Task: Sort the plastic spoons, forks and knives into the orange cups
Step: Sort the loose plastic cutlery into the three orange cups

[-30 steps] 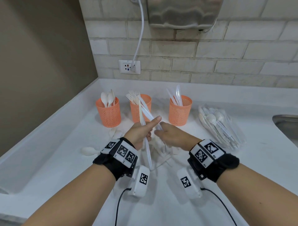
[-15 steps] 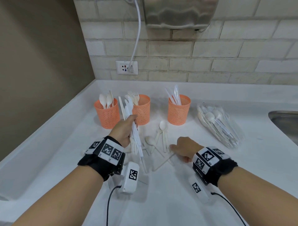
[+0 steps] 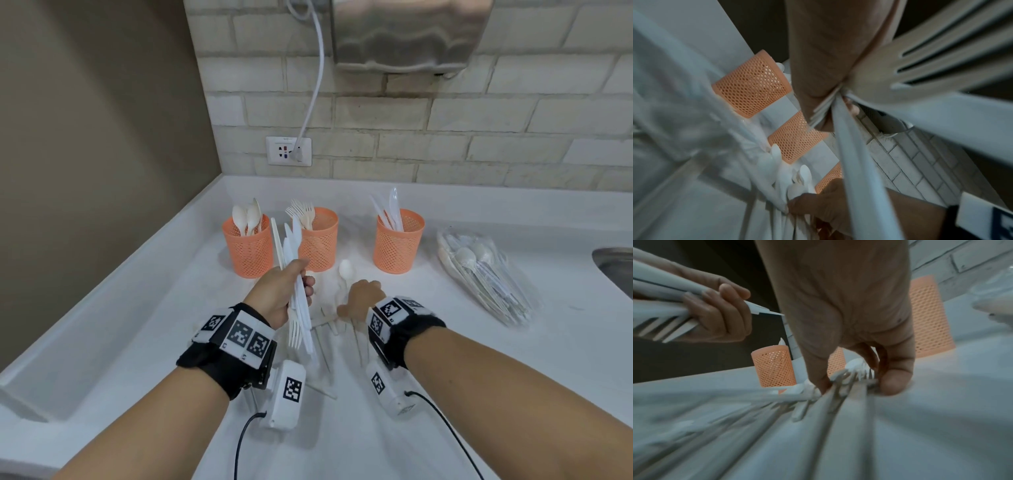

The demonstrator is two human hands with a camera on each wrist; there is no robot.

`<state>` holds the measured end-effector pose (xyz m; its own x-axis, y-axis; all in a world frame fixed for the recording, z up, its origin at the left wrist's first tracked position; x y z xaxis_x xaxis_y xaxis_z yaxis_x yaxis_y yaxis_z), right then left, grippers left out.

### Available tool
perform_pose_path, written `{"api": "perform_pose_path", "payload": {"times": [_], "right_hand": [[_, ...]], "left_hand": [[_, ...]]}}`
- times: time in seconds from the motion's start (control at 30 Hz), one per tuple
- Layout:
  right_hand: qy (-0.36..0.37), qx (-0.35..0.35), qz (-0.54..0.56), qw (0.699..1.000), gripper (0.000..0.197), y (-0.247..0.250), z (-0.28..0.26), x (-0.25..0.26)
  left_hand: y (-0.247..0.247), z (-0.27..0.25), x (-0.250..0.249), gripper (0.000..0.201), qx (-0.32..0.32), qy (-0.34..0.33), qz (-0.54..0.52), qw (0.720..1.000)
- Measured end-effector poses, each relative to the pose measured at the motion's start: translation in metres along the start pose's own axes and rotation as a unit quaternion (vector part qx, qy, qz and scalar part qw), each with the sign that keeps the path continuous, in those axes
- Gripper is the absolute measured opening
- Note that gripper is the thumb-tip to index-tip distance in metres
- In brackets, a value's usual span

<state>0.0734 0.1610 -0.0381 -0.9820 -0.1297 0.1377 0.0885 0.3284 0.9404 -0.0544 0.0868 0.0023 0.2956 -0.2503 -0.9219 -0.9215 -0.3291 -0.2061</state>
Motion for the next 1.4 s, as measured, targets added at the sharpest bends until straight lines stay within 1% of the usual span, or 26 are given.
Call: {"api": "perform_pose_path", "payload": {"times": [0.07, 0.13, 0.17, 0.23, 0.27, 0.33, 0.4, 0.47, 0.53, 0.57, 0.63, 0.67, 0.73, 0.8, 0.83, 0.9, 0.93, 1.0, 1.03, 1.1, 1.13, 1.17, 1.27, 1.3, 1.33, 1.4], "right_hand": [[-0.006, 0.028, 0.017, 0.999, 0.034, 0.0, 0.0, -0.001], [-0.013, 0.033, 0.038, 0.999, 0.037, -0.004, 0.001, -0.004], [-0.009, 0.025, 0.048, 0.998, 0.034, -0.005, 0.001, -0.004], [-0.007, 0.003, 0.06, 0.998, 0.017, -0.006, -0.002, -0.004], [-0.006, -0.004, 0.052, 0.999, 0.016, -0.008, -0.002, -0.004], [0.0, -0.025, 0.021, 0.999, 0.03, -0.009, -0.004, -0.005], [0.017, -0.047, 0.028, 0.998, 0.031, -0.007, -0.008, -0.005], [0.038, -0.039, 0.054, 0.997, 0.025, -0.008, -0.008, -0.007], [0.051, -0.016, 0.06, 0.997, 0.01, -0.01, -0.009, -0.011], [0.062, -0.01, 0.065, 0.996, 0.005, -0.008, -0.011, -0.012], [0.085, 0.007, 0.081, 0.993, 0.024, -0.004, -0.013, -0.015], [0.099, 0.02, 0.108, 0.989, 0.024, 0.001, -0.016, -0.016], [0.137, 0.038, 0.173, 0.975, 0.011, 0.017, -0.022, -0.015], [0.167, 0.025, 0.273, 0.947, 0.01, 0.041, -0.031, -0.013], [0.188, 0.018, 0.334, 0.923, 0.013, 0.054, -0.038, -0.011], [0.227, 0.023, 0.434, 0.872, 0.034, 0.076, -0.052, -0.003], [0.242, 0.032, 0.471, 0.848, 0.037, 0.082, -0.059, 0.001], [0.266, 0.041, 0.533, 0.802, 0.03, 0.091, -0.066, 0.009], [0.265, 0.041, 0.561, 0.783, 0.026, 0.092, -0.067, 0.011], [0.242, 0.051, 0.608, 0.754, 0.024, 0.087, -0.064, 0.015], [0.228, 0.059, 0.622, 0.747, 0.024, 0.083, -0.062, 0.015], [0.216, 0.065, 0.627, 0.746, 0.024, 0.081, -0.062, 0.016], [0.196, 0.083, 0.64, 0.738, 0.03, 0.076, -0.057, 0.018], [0.193, 0.08, 0.638, 0.741, 0.032, 0.077, -0.056, 0.018], [0.19, 0.068, 0.628, 0.751, 0.034, 0.077, -0.054, 0.02], [0.194, 0.042, 0.593, 0.78, 0.043, 0.081, -0.053, 0.023]], "left_hand": [[0.0, -0.002, 0.0, 0.026, -0.001, -0.009, -0.01, 1.0], [-0.001, -0.002, 0.0, 0.023, 0.0, -0.015, -0.005, 1.0], [-0.002, -0.002, 0.001, 0.023, 0.002, -0.017, -0.002, 1.0], [-0.004, -0.001, 0.002, 0.022, 0.006, -0.018, 0.004, 1.0], [-0.005, -0.001, 0.003, 0.022, 0.007, -0.018, 0.006, 1.0], [-0.007, 0.0, 0.005, 0.021, 0.008, -0.015, 0.005, 1.0], [-0.01, 0.001, 0.007, 0.02, 0.016, -0.01, -0.005, 1.0], [-0.013, 0.001, 0.01, 0.018, 0.021, 0.001, -0.022, 1.0], [-0.013, 0.002, 0.013, 0.018, 0.021, 0.011, -0.04, 0.999], [-0.013, 0.002, 0.014, 0.019, 0.022, 0.014, -0.047, 0.999], [-0.014, 0.003, 0.014, 0.019, 0.028, 0.015, -0.06, 0.998], [-0.015, 0.004, 0.014, 0.019, 0.032, 0.015, -0.066, 0.997], [-0.017, 0.005, 0.013, 0.02, 0.041, 0.009, -0.076, 0.996], [-0.021, 0.005, 0.012, 0.021, 0.05, -0.002, -0.073, 0.996], [-0.024, 0.004, 0.011, 0.021, 0.054, -0.008, -0.069, 0.996], [-0.034, 0.002, 0.008, 0.018, 0.066, -0.027, -0.064, 0.995], [-0.04, 0.0, 0.006, 0.016, 0.077, -0.038, -0.061, 0.994], [-0.053, -0.003, -0.001, 0.009, 0.11, -0.064, -0.053, 0.99], [-0.058, -0.005, -0.004, 0.005, 0.124, -0.078, -0.047, 0.988], [-0.066, -0.009, -0.011, 0.006, 0.146, -0.102, -0.016, 0.984], [-0.068, -0.01, -0.013, 0.007, 0.153, -0.113, 0.012, 0.982], [-0.069, -0.011, -0.015, 0.007, 0.154, -0.123, 0.043, 0.979], [-0.07, -0.011, -0.02, 0.008, 0.142, -0.149, 0.116, 0.972], [-0.069, -0.01, -0.021, 0.007, 0.137, -0.155, 0.127, 0.97], [-0.069, -0.009, -0.022, 0.007, 0.131, -0.161, 0.131, 0.969], [-0.068, -0.008, -0.025, 0.005, 0.119, -0.171, 0.133, 0.969]]}}
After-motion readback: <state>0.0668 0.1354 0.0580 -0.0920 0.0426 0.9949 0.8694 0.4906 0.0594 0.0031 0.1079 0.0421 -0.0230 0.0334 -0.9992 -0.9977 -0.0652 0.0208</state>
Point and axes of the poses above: each hand's wrist, its own z-axis towards the middle knuckle, its own y-axis out of the back of the hand, x = y × z, the point moved 8 cm from there along z, towards the middle knuckle, and after that the axes turned 1 degree about x, right-handed, at the moved point
